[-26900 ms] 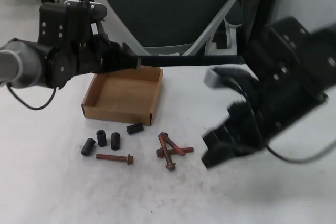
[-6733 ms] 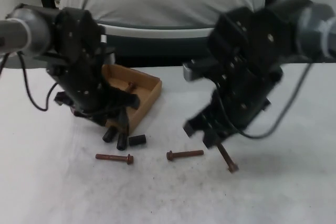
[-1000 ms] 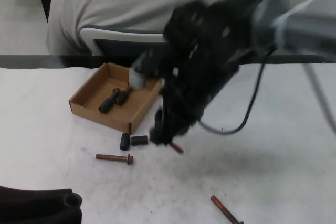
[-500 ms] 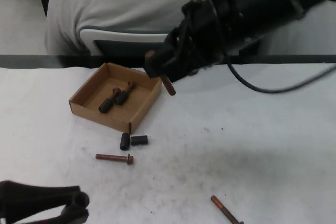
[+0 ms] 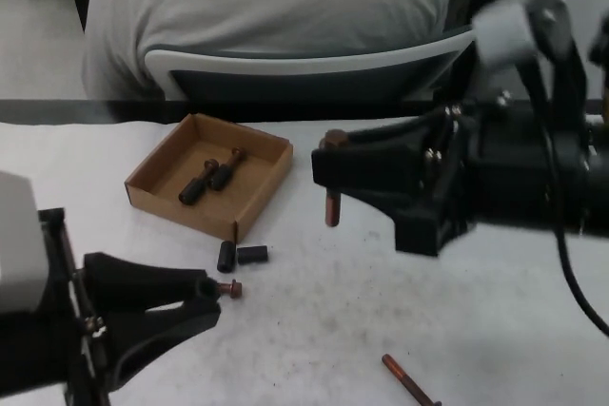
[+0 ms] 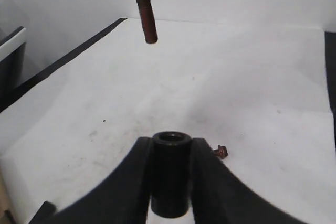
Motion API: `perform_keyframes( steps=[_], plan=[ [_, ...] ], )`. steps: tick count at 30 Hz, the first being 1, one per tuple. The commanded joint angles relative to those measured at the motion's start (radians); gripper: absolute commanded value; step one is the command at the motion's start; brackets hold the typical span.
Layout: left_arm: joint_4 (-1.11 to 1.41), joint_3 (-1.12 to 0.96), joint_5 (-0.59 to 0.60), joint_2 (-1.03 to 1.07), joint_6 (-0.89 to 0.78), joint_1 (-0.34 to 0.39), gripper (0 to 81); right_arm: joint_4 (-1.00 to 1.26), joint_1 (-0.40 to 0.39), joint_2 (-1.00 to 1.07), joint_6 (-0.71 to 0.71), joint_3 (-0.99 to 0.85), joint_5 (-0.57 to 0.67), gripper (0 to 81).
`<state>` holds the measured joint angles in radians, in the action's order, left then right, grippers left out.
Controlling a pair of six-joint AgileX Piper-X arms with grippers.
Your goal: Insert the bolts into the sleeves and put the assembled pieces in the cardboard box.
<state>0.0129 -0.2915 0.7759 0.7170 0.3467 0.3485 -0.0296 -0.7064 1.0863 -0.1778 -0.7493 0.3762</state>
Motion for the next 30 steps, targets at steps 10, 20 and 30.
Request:
perform_keyframes(
  steps=[10,20,30],
  plan=[
    [0.186,-0.001,0.131,0.119,-0.099,0.102,0.8,0.318,-0.107,-0.051,-0.138,0.141,-0.004,0.2],
    [0.186,-0.001,0.002,0.143,-0.125,0.185,0.8,0.318,-0.120,-0.051,-0.138,0.141,0.012,0.2],
    [0.279,-0.001,-0.076,0.143,-0.223,0.185,0.8,0.318,-0.120,-0.051,-0.182,0.141,0.037,0.2]
  ],
)
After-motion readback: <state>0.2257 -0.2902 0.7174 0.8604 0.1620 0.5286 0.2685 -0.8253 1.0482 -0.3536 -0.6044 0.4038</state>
